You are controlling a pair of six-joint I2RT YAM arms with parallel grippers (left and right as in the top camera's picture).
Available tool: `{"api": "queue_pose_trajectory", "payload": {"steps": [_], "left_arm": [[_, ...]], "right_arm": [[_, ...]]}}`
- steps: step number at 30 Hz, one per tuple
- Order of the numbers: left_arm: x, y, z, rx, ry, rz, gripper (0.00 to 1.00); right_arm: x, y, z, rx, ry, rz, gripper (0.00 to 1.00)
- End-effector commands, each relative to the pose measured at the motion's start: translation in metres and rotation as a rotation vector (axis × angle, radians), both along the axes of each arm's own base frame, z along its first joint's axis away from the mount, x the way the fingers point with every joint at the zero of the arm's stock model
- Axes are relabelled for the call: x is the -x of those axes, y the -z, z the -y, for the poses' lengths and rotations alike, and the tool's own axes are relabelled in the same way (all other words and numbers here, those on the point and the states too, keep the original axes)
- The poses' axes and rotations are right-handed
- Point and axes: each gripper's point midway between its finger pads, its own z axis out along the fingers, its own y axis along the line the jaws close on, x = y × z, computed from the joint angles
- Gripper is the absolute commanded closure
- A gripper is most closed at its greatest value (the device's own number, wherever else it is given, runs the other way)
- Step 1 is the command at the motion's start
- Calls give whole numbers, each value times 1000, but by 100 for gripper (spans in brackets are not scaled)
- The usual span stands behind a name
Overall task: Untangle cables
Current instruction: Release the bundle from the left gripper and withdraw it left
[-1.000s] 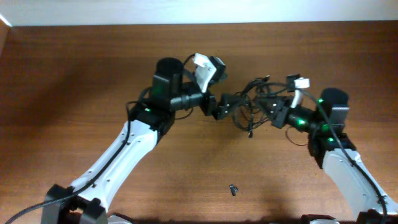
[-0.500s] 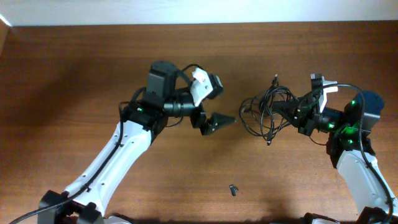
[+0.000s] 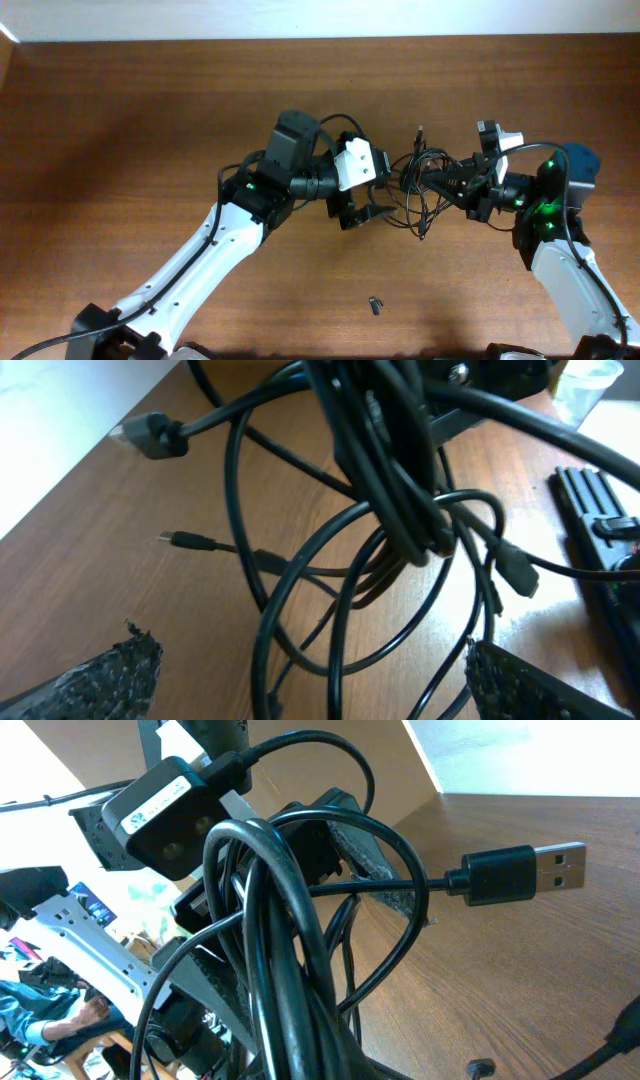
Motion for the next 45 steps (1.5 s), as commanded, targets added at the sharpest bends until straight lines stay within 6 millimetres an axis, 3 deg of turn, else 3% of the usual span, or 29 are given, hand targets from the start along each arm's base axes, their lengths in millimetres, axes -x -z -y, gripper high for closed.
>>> {"api": "queue_pose_trajectory", "payload": {"steps": [1, 2, 3, 4, 5, 12, 21, 30, 39, 45], "left_arm": [[-5, -7, -2, -9, -22, 51, 9], [-5, -7, -2, -9, -21, 51, 30], [-5, -7, -2, -9, -22, 51, 66], [-5, -8, -2, -8, -21, 51, 89], [-5, -8, -2, -8, -21, 52, 100], [-6, -9, -2, -4, -23, 60, 100], [-21, -34, 2, 111, -109, 5, 100], [-70, -35, -57, 238, -429, -342, 100], [-84, -31, -72, 321, -615, -562, 100], [-99, -1, -101, 325, -930, -736, 100]], "right_arm": [[5, -4, -2, 0, -29, 19, 96], [5, -4, -2, 0, -28, 19, 96], [5, -4, -2, 0, -28, 19, 96], [5, -4, -2, 0, -28, 19, 96], [5, -4, -2, 0, -28, 19, 96], [5, -4, -2, 0, -27, 19, 96], [-2, -3, -1, 5, 13, 16, 96], [-5, -3, 0, 7, 29, 16, 96], [-6, -2, 0, 7, 37, 7, 96], [-6, -2, 0, 7, 40, 7, 96]]}}
